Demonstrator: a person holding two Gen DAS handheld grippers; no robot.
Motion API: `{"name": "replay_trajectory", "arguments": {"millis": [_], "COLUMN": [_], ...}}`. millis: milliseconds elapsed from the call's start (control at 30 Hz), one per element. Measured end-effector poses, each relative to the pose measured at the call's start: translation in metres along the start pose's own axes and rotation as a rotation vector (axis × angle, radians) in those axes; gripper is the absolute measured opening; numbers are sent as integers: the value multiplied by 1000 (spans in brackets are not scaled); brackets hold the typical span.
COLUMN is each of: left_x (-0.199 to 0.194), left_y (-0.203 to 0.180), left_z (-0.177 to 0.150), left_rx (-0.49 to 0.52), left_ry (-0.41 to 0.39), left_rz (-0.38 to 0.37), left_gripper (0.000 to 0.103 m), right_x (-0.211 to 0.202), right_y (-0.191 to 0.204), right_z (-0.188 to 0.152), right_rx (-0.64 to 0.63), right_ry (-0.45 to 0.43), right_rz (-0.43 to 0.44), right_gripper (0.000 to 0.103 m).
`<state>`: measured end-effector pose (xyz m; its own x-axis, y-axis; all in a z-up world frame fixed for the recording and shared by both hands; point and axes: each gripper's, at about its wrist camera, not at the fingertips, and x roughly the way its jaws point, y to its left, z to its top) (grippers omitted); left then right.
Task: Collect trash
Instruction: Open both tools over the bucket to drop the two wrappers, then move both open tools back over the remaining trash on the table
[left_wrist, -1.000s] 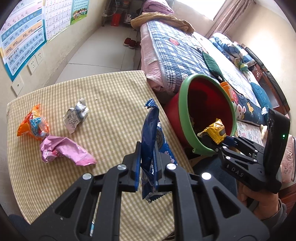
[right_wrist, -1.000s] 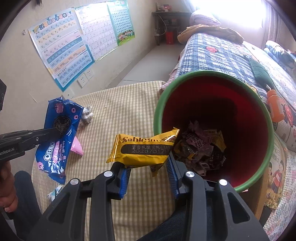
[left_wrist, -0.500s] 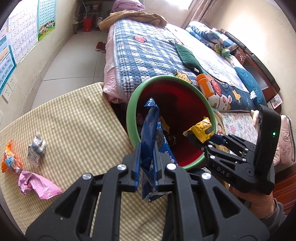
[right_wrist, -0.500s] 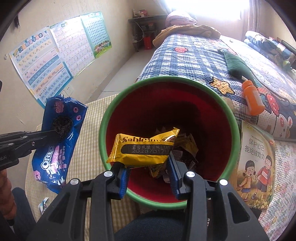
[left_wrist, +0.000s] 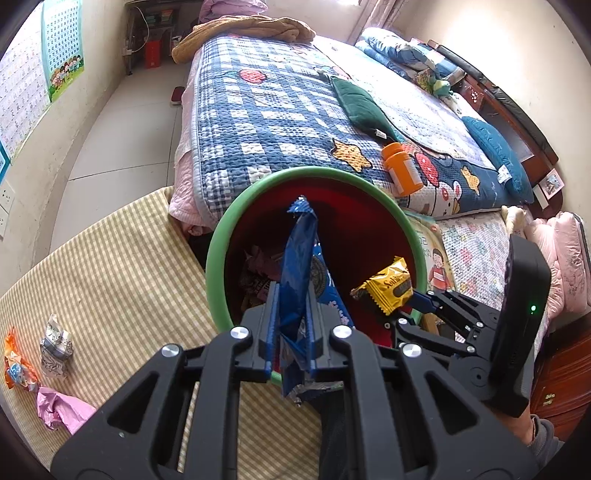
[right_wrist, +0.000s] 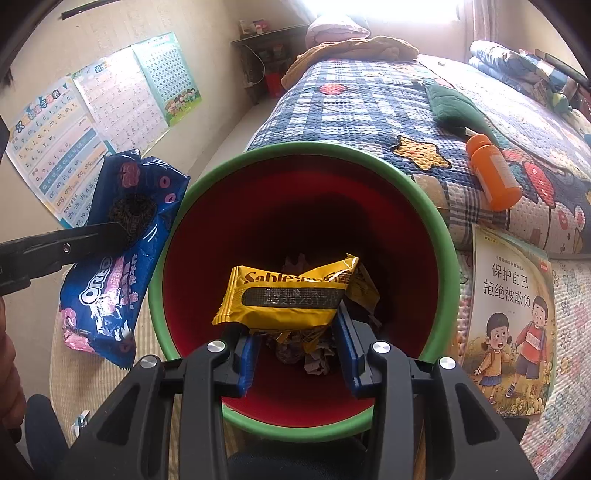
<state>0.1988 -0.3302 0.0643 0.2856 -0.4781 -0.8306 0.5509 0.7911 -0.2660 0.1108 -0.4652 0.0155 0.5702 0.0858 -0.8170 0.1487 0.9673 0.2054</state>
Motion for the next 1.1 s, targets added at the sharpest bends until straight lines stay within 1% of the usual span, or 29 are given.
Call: {"name": "replay_trajectory", "arguments": {"millis": [67,133,167,200,233,267,300,333,367,433,500,600,667,867,1100], "left_x": [3,6,7,7,8,7,5,4,3,1,-2,-8,-14,-33,-60], "left_y": [-3,-4,-3,-2,-1,0,1,2,3,5,10,16,21,35,62], "left_z": [4,7,8,9,11,11,12,12,13,12,11,7,4,-12,-37], "left_rx": [0,-3,-6,-9,-15,-22,-25,-26,-29,-41,-55,-72,-84,-114,-172], "left_ry": [-3,-7,-10,-13,-17,-26,-35,-42,-46,-48,-54,-65,-71,-83,-108], "left_rz": [1,9,10,8,8,11,13,18,23,27,37,52,58,65,76], "left_gripper": [11,15,24,38,46,62,71,74,78,82,90,95,97,97,97], "right_x": [0,2,2,2,2,2,2,2,1,0,0,-2,-4,-12,-25], "right_y": [-3,-7,-8,-9,-10,-10,-10,-9,-8,-8,-8,-5,-2,14,42], "right_z": [1,2,2,2,2,2,1,1,0,-1,-1,-2,-2,-1,-4], "right_rx": [3,8,13,18,20,17,13,8,6,9,10,8,2,-34,-88], "right_ry": [-5,0,-1,-2,-2,-2,-2,-1,-3,-4,0,0,1,4,5], "right_rz": [-6,-10,-12,-13,-12,-10,-11,-13,-16,-21,-27,-37,-39,-45,-47], "right_gripper": [38,41,47,57,60,62,65,68,74,77,81,86,87,91,91]}}
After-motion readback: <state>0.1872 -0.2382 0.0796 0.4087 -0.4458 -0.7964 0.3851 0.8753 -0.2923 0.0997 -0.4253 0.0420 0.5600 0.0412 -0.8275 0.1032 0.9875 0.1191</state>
